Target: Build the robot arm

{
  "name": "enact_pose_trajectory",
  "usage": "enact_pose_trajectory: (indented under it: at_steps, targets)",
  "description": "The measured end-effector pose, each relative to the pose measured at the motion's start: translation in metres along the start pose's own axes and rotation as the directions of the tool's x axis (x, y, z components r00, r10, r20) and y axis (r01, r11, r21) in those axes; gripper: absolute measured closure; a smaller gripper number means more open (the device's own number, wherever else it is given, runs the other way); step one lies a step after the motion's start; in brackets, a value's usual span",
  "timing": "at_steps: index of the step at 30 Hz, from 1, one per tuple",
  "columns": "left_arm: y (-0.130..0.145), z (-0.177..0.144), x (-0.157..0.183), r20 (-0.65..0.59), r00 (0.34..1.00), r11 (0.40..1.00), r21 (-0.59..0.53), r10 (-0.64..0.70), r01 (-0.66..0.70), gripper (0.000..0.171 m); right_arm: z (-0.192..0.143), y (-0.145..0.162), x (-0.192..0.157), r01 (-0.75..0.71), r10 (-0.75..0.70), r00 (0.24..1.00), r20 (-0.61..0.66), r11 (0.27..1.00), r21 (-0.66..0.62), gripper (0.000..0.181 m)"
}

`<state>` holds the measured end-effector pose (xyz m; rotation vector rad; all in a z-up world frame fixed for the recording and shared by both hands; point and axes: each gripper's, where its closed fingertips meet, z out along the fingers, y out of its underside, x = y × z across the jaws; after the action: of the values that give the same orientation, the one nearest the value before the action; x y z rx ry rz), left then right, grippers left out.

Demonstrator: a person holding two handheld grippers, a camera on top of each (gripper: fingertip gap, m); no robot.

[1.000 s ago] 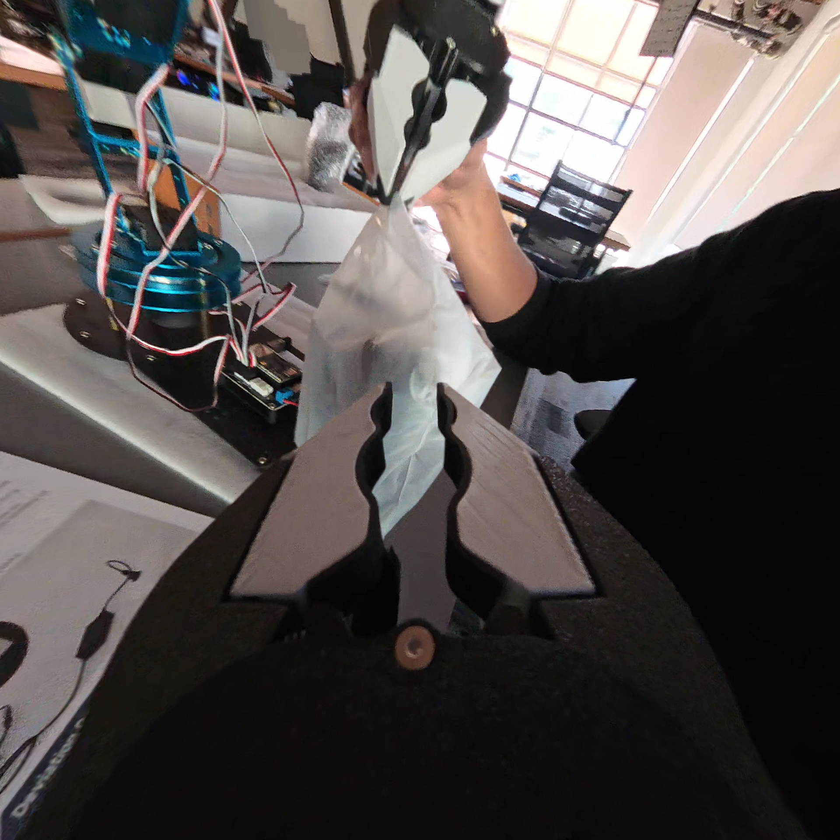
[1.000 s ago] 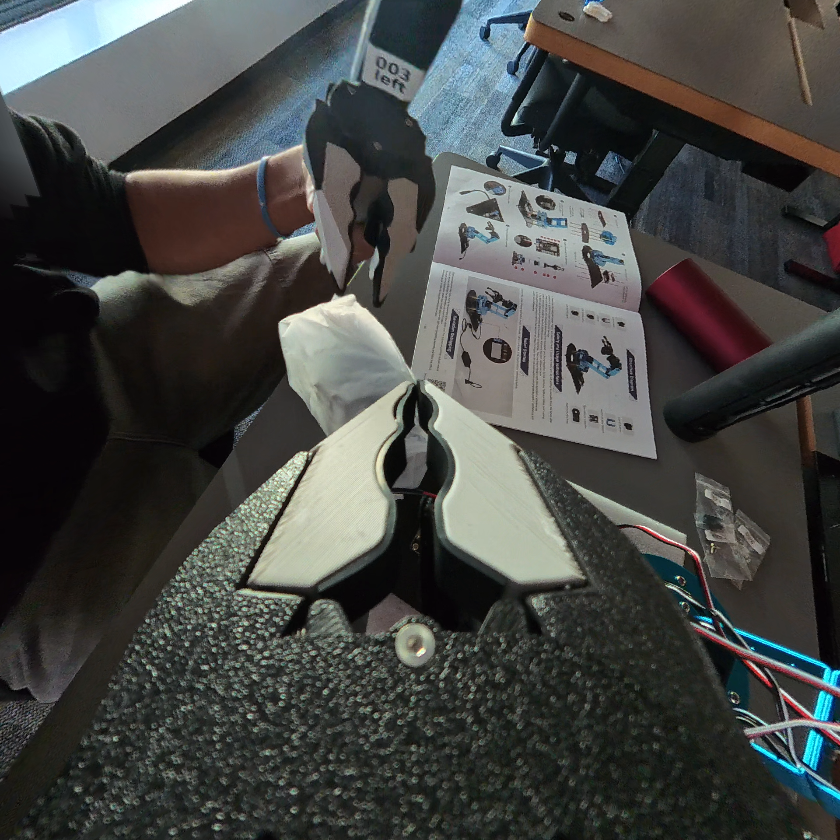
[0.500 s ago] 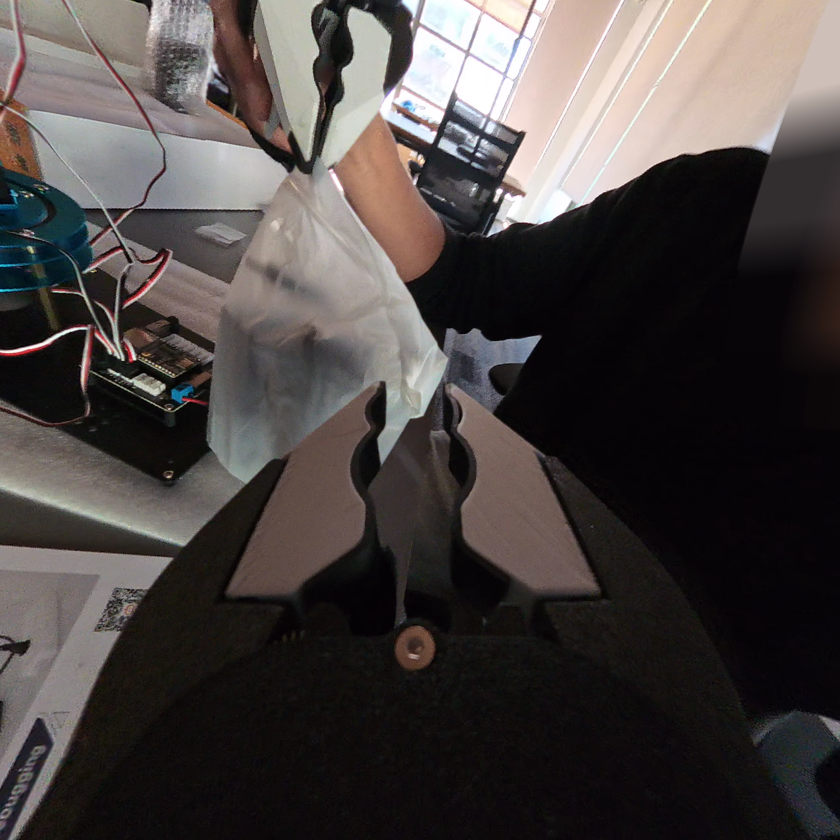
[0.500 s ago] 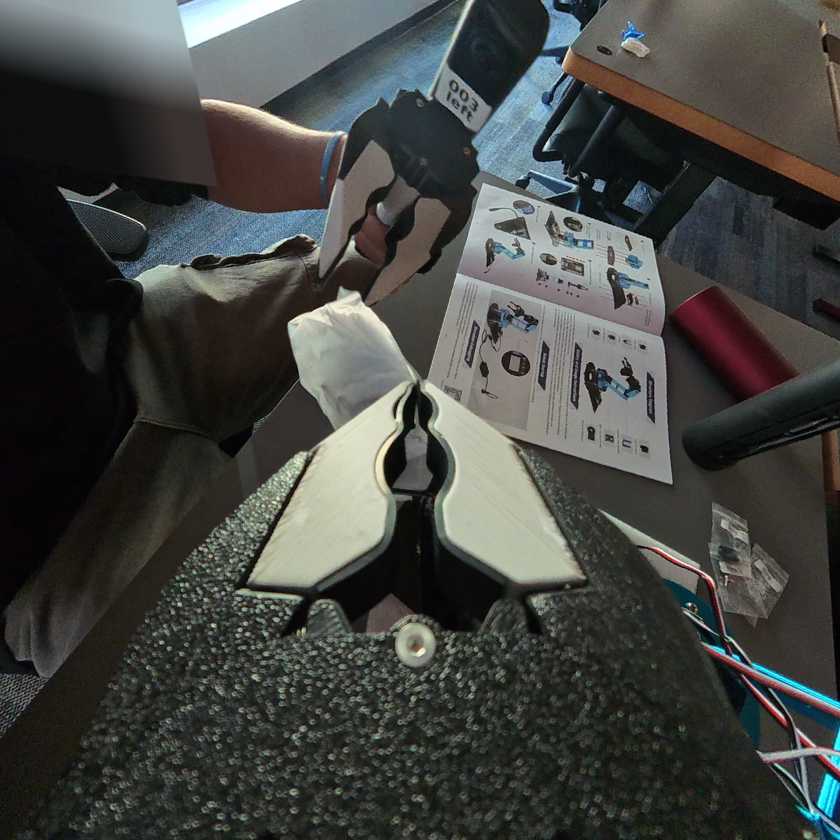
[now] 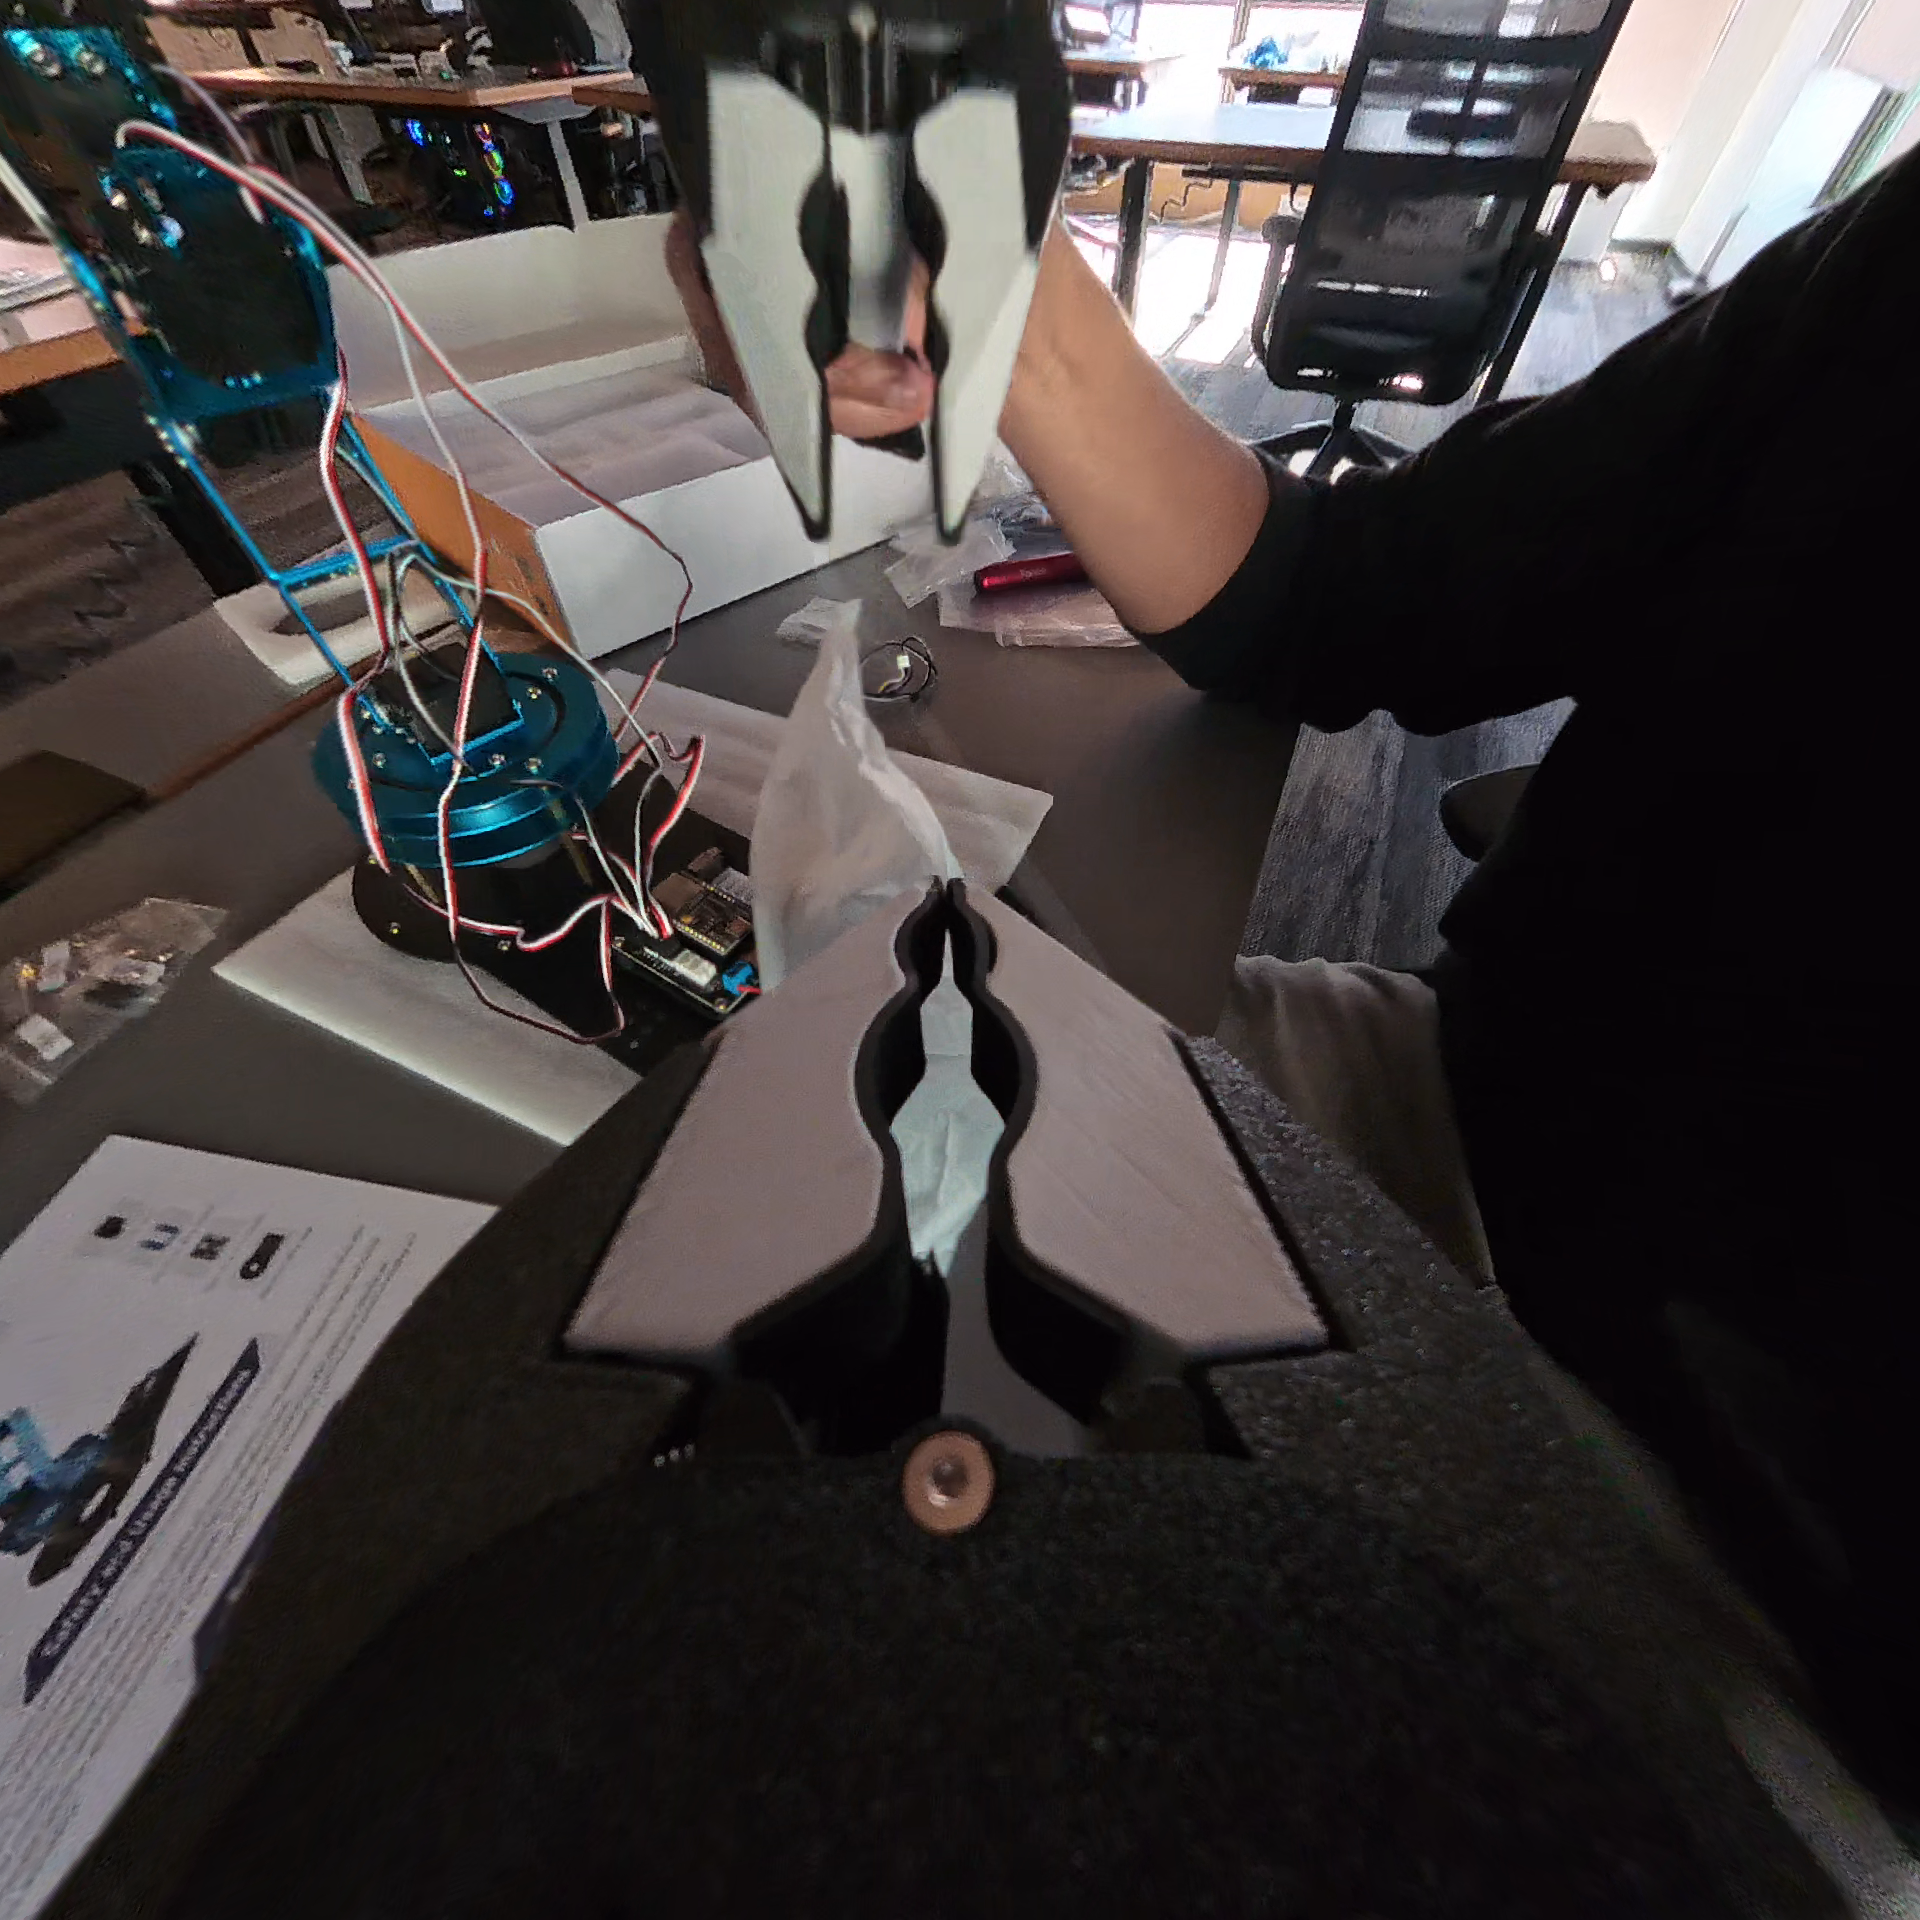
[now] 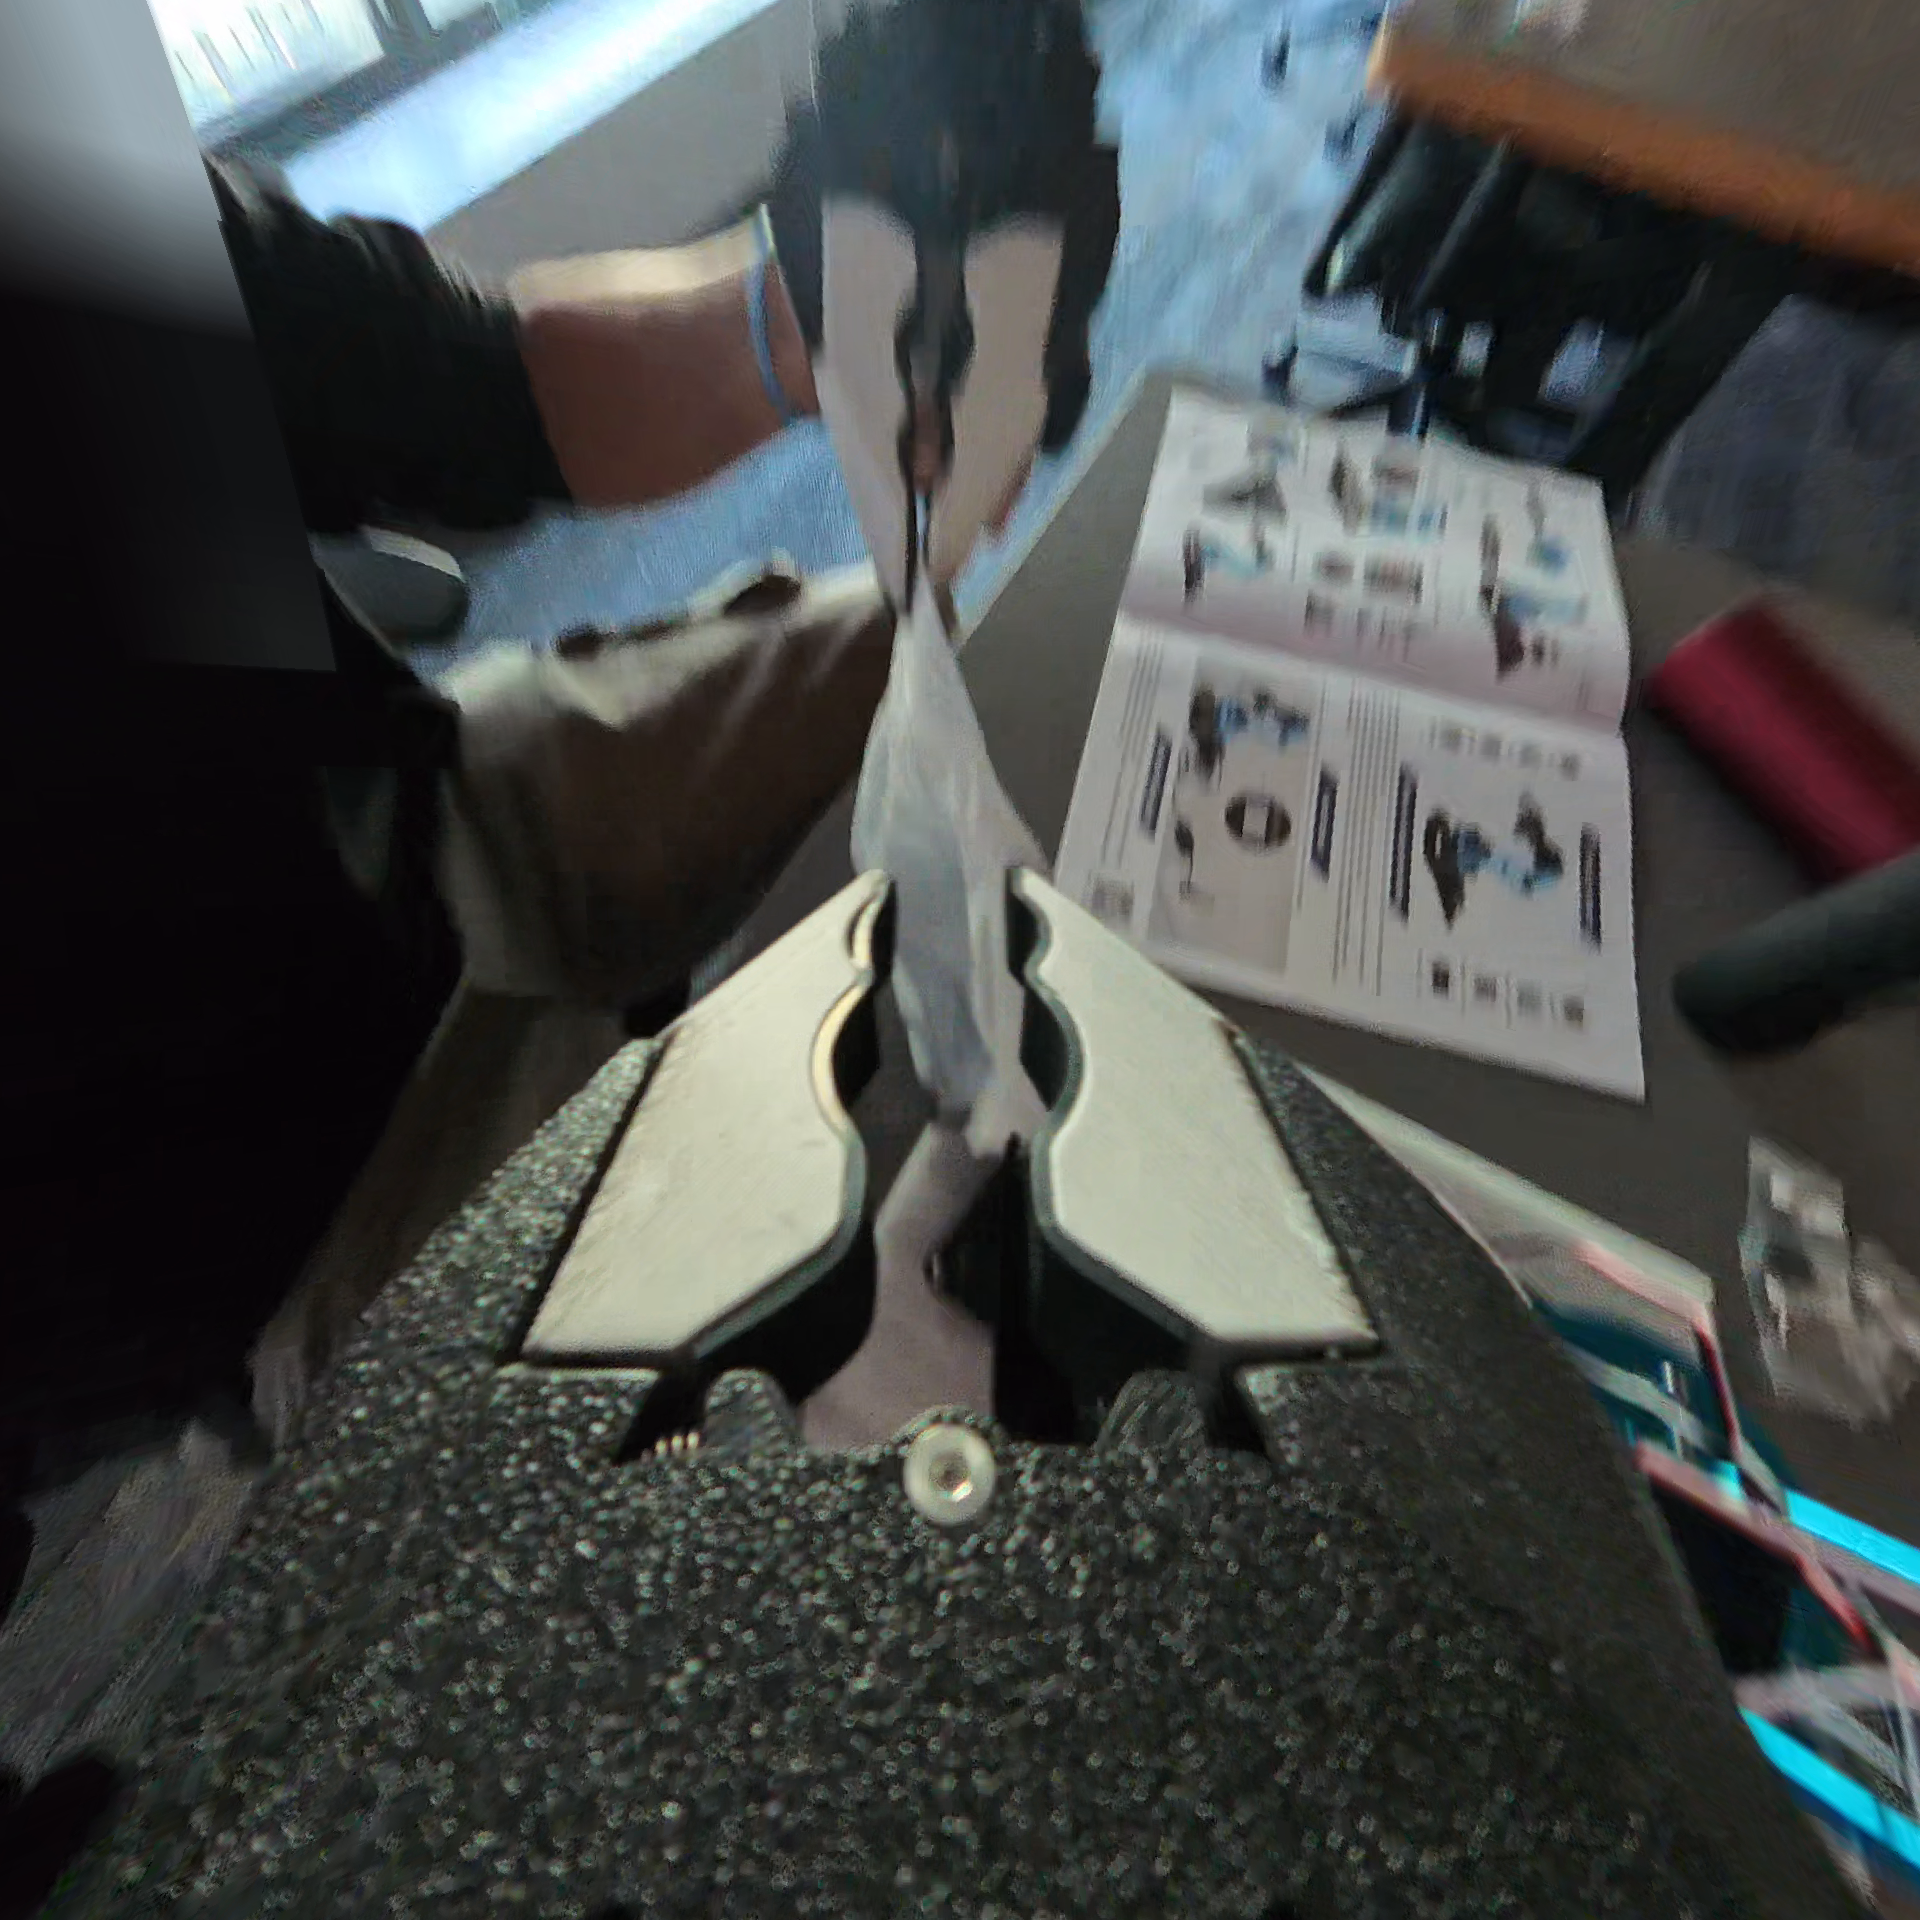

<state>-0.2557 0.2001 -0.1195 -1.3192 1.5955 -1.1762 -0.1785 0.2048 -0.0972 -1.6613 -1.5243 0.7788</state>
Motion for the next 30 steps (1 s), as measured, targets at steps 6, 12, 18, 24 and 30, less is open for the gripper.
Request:
enact_pose_trajectory:
  at_steps: [6, 12, 18, 24, 30]
  targets:
    - [-0.005, 0.014, 0.002, 0.034, 0.997, 0.997, 0.001, 0.072, -0.072, 0.171, 0.065, -0.010, 0.009, 0.097, -0.091, 0.995, 0.042, 0.982, -0.160, 0.140]
    - [-0.007, 0.008, -0.012, 0.142, 0.990, 0.985, 0.172, -0.017, -0.008, 0.161, 0.073, -0.001, 0.005, 0.117, -0.072, 0.986, 0.147, 0.939, -0.322, 0.180]
    - [0.006, 0.017, -0.012, 0.145, 0.985, 0.948, 0.315, -0.096, 0.046, 0.148, 0.071, 0.001, 0.010, 0.027, -0.002, 0.995, 0.096, 0.965, -0.261, 0.181]
    - [-0.004, 0.019, -0.027, 0.257, 0.964, 0.941, 0.338, -0.069, -0.023, 0.171, 0.068, -0.002, 0.012, 0.032, -0.025, 0.999, 0.041, 0.982, -0.187, 0.178]
    - [-0.005, 0.022, -0.026, 0.234, 0.970, 0.936, 0.351, -0.070, -0.017, 0.171, 0.064, -0.024, 0.011, 0.097, -0.097, 0.995, 0.017, 0.995, -0.032, 0.160]
